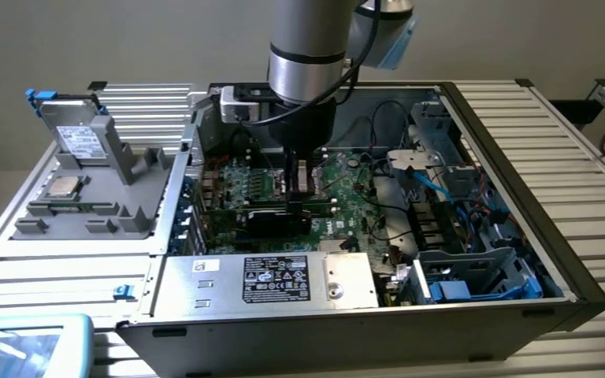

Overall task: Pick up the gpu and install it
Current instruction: 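Press down on the gpu until it lock into place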

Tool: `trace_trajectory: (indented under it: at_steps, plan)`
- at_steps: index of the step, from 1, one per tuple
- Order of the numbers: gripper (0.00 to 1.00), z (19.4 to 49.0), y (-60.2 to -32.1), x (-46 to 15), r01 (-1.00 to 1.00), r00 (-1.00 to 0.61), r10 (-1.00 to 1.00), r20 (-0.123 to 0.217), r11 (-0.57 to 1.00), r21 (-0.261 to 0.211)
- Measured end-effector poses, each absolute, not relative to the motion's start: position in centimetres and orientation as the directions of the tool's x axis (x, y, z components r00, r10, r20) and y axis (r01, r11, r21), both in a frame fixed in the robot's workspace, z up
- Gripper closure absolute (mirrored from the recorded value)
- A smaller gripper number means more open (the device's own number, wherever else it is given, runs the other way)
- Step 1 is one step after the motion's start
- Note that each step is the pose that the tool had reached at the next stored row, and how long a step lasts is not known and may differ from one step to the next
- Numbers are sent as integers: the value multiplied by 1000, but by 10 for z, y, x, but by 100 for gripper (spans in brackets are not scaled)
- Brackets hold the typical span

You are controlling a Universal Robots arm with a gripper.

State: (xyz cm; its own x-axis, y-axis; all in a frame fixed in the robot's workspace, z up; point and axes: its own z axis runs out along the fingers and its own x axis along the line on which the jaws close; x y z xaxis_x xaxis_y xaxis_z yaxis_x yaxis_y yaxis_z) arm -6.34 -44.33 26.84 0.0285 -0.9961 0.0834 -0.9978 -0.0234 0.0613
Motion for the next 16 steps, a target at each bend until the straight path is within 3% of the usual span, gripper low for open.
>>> trace_trajectory:
  at_steps: [12, 16]
  plan:
    - [88, 261, -443, -63, -998, 29, -996, 85, -23, 62]
    - [88, 277, -443, -63, -998, 28, -996, 86, -23, 61]
